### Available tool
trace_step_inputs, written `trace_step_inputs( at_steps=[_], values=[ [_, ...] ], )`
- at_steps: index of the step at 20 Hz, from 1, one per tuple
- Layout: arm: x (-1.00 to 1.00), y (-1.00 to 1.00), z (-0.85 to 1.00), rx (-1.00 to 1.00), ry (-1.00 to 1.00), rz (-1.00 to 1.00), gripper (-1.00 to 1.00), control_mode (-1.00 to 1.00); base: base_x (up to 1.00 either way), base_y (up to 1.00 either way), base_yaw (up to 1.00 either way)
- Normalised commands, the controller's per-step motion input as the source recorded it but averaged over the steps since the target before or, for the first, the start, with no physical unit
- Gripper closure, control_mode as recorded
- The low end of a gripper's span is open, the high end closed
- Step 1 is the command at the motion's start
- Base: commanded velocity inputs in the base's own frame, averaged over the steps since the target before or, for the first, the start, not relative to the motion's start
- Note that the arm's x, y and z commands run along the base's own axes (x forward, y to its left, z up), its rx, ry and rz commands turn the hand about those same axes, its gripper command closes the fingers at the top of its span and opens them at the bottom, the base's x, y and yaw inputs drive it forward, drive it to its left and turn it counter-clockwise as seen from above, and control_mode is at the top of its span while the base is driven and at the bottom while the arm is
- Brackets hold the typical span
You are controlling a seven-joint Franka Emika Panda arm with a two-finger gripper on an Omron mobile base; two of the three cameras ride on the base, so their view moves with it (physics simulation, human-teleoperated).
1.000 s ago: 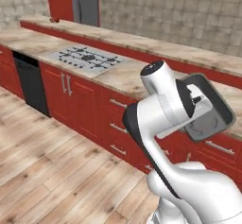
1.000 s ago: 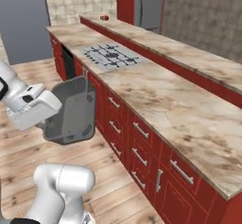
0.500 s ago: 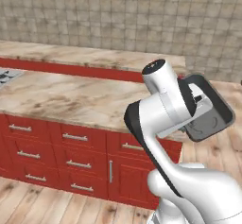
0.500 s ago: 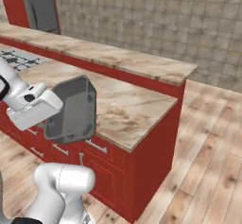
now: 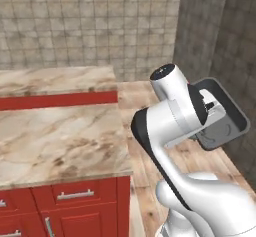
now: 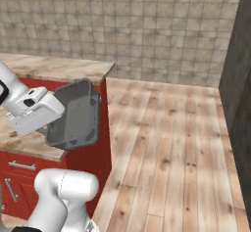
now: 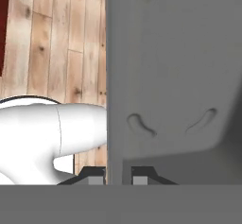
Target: Retrieve the tupperware and aluminum foil from the cabinet and place them on the dining counter near the plate with bell pepper and hot dog to prepare for storing leftovers.
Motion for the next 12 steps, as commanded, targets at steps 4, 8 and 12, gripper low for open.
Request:
trace_step_inputs(
  at_steps=[4, 8, 12],
  values=[
    [0.00, 0.00, 0.00, 0.00, 0.00, 0.00, 1.00, 1.00, 0.99, -0.74, -0.35],
    [0.00, 0.00, 0.00, 0.00, 0.00, 0.00, 1.00, 1.00, 1.00, -0.78, -0.05],
    [0.00, 0.00, 0.00, 0.00, 0.00, 0.00, 1.00, 1.00, 1.00, -0.78, 0.00]
  ],
)
